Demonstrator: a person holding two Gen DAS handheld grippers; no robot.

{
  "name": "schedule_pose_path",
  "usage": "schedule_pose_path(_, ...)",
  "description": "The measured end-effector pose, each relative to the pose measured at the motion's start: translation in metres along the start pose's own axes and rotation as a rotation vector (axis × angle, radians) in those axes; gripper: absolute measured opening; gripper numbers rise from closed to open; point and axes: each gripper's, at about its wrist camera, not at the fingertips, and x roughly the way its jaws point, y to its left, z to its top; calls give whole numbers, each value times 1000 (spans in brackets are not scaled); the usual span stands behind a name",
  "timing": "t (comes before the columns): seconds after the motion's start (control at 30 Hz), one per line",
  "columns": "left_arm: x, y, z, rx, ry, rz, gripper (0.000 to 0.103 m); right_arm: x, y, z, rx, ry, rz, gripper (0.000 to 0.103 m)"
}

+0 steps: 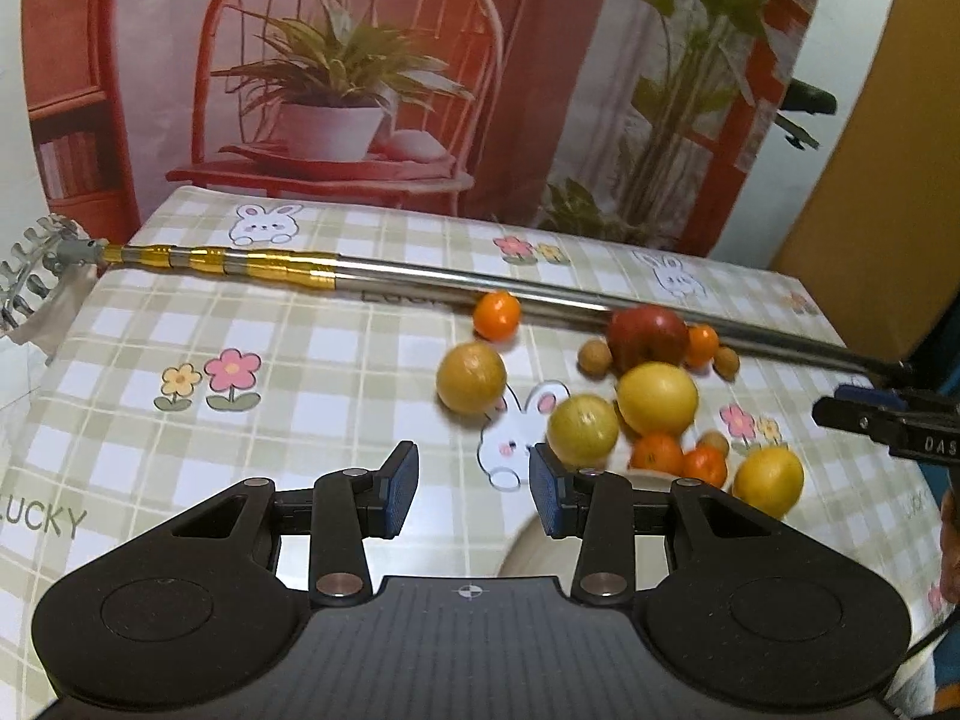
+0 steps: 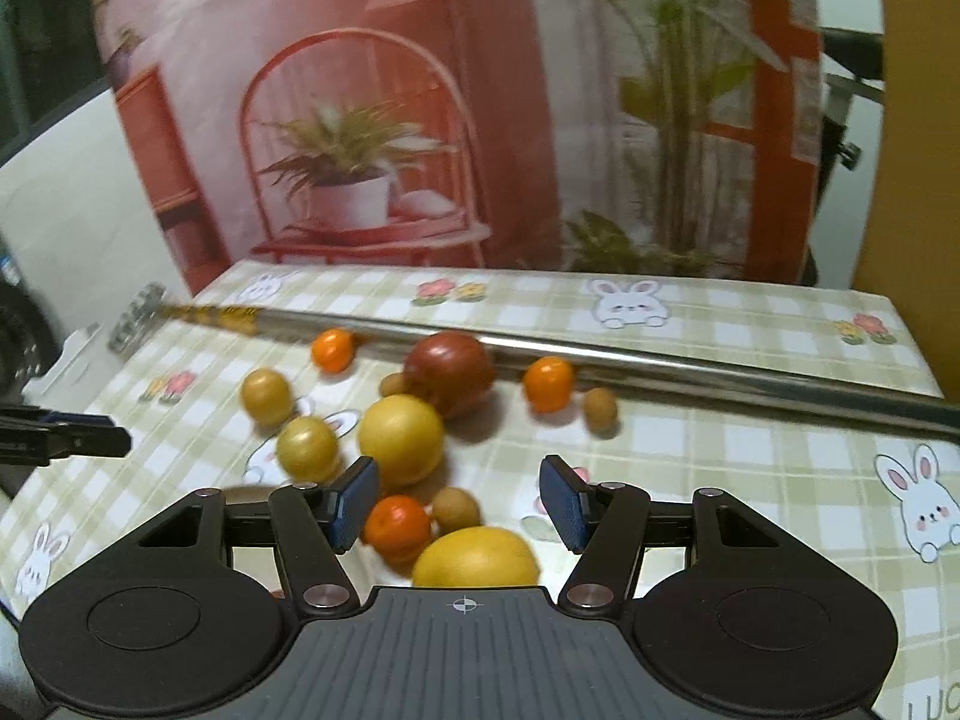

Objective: Organize fruits
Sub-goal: 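Lower the dark red apple onto the white plate and open the right tool, then grasp a small brown round fruit with the left tool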

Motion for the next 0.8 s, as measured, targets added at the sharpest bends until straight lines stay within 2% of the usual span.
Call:
schedule_pose_path(0.33,16,0,22,-1,7,19,43,6,-10,3,37,-14,-30,57)
schedule_pose_path(0.43,24,-3,25,5,23,17,43,8,-12,2,55,-12,-11,65)
schedule_pose_path(0.8,54,-34,42,86,40,-59,43,19,-23,0,107,14,-6,66)
